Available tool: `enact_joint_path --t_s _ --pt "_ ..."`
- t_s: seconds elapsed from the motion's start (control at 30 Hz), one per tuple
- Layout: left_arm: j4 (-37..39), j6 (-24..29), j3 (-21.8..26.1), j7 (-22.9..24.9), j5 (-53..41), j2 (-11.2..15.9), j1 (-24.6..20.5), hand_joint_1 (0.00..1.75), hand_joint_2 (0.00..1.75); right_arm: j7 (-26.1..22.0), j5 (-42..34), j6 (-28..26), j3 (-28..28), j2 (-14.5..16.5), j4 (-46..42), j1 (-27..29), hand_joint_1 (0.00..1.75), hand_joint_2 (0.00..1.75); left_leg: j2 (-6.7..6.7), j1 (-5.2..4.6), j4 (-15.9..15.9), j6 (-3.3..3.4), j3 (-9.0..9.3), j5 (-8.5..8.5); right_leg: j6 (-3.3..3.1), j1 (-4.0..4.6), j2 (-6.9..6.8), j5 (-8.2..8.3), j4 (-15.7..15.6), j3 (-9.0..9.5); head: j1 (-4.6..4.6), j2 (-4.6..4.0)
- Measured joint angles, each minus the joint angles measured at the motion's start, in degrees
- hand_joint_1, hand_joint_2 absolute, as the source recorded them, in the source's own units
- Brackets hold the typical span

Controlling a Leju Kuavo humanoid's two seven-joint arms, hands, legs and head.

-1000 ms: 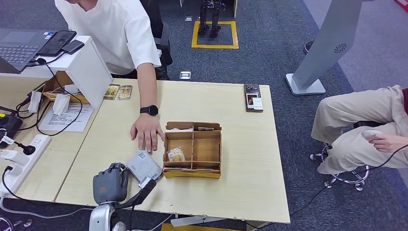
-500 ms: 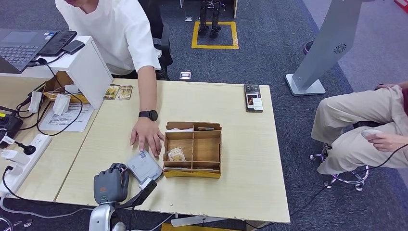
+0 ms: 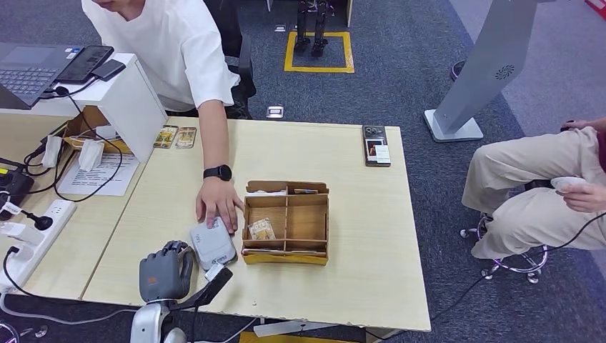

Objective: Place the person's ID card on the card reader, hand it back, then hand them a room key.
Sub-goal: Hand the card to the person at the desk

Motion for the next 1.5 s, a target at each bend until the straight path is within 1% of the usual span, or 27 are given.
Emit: enact_joint_path --t_s 0.1,0.17,0.27,0.4,0.57,0.73,1.0,1.1,1.17,1.23,1.3,1.4,1.5 --pt "-3.7 0.0 4.4 -8.5 3.6 -2.6 0.2 1.75 1.75 0.2 0.2 0.0 -0.2 0.0 -0.9 0.0 0.0 1.75 -0.01 0.0 0.0 0.01 -0.04 0.0 0.0 0.0 -0.01 0.0 0.0 -0.02 0.01 0.01" --pt "-6.2 0.0 7.5 -12.8 7.3 -4.0 0.1 1.75 1.75 0.3 0.5 0.0 -0.3 0.0 -1.4 0.0 0.0 1.75 0.02 0.0 0.0 0.01 -0.03 -0.01 0.0 0.0 0.04 0.0 0.0 -0.04 0.02 0.0" --pt "-9.7 0.0 9.7 -15.5 12.4 -4.6 0.3 1.75 1.75 0.3 0.7 0.0 -0.4 0.0 -2.0 0.1 0.0 1.75 0.05 0.0 0.0 0.01 -0.03 -0.01 0.0 0.0 0.09 0.0 0.0 -0.09 -0.03 0.0" --pt "-14.6 0.0 10.4 -16.8 15.8 -4.7 0.4 1.75 1.75 0.4 1.1 0.0 -0.7 0.0 -2.5 0.0 0.0 1.75 0.02 0.01 0.0 0.0 -0.04 -0.01 -0.01 0.01 0.05 0.0 0.0 -0.1 -0.03 0.01" --pt "-19.4 -0.1 10.3 -16.0 15.4 -4.8 0.6 1.75 1.75 0.6 1.9 0.0 -0.7 0.3 -2.8 0.0 0.0 1.75 0.05 0.02 0.0 0.0 -0.04 -0.01 -0.01 0.01 0.07 0.0 0.0 -0.1 -0.03 0.0" --pt "-21.1 -0.1 9.9 -14.9 14.6 -4.8 0.5 1.75 1.75 0.3 2.3 0.0 -0.7 0.4 -2.8 0.0 0.0 1.75 0.04 0.0 0.0 0.0 -0.04 -0.01 0.0 0.0 0.07 0.0 0.0 -0.1 -0.03 0.01" --pt "-21.1 -0.1 8.7 -11.7 4.9 -4.8 0.4 1.75 1.75 1.3 3.4 0.0 -0.8 0.6 -2.9 0.0 0.0 1.75 0.04 0.0 0.0 0.0 -0.05 -0.01 0.0 0.0 0.07 0.0 0.0 -0.1 -0.03 0.0" --pt "-20.7 -0.1 8.4 -9.7 0.7 -4.8 0.3 1.75 1.75 1.6 3.8 0.0 -0.8 0.6 -2.9 0.0 0.0 1.75 0.04 0.0 0.0 0.0 -0.05 -0.01 0.0 0.0 0.07 0.0 0.0 -0.11 -0.04 0.01" --pt "-20.0 -0.2 7.9 -7.5 -1.2 -4.8 0.3 1.75 1.75 1.7 3.9 0.0 -0.8 0.6 -2.9 0.0 0.0 1.75 0.04 0.0 0.0 0.0 -0.05 -0.01 0.0 0.0 0.07 0.0 0.0 -0.11 -0.05 0.0" --pt "-18.7 -0.2 6.9 -4.8 -2.4 -4.7 0.3 1.75 1.75 1.7 4.0 0.0 -0.8 0.6 -2.9 0.0 0.0 1.75 0.04 0.0 0.0 0.0 -0.06 -0.01 0.0 0.0 0.07 0.0 0.0 -0.11 -0.04 0.0" --pt "-17.4 -0.2 5.9 -3.3 -2.8 -4.6 0.3 1.75 1.75 1.8 4.2 0.0 -0.8 0.6 -2.9 0.0 0.0 1.75 0.04 0.0 0.0 0.0 -0.07 -0.01 0.0 0.0 0.07 0.0 0.0 -0.11 -0.03 0.0" --pt "-16.1 -0.2 5.0 -2.7 -2.6 -4.6 0.3 1.75 1.75 1.8 4.5 0.0 -0.8 0.6 -2.9 0.0 0.0 1.75 0.04 0.0 0.0 0.01 -0.07 -0.01 0.0 0.0 0.07 0.0 0.0 -0.11 -0.03 0.0" --pt "-15.0 -0.2 4.6 -3.1 -1.4 -4.6 0.3 1.75 1.75 2.0 5.1 0.0 -0.8 0.6 -2.9 0.0 0.0 1.75 0.04 -0.01 0.0 0.01 -0.07 -0.01 0.0 0.0 0.07 0.0 0.0 -0.11 -0.03 -0.01"
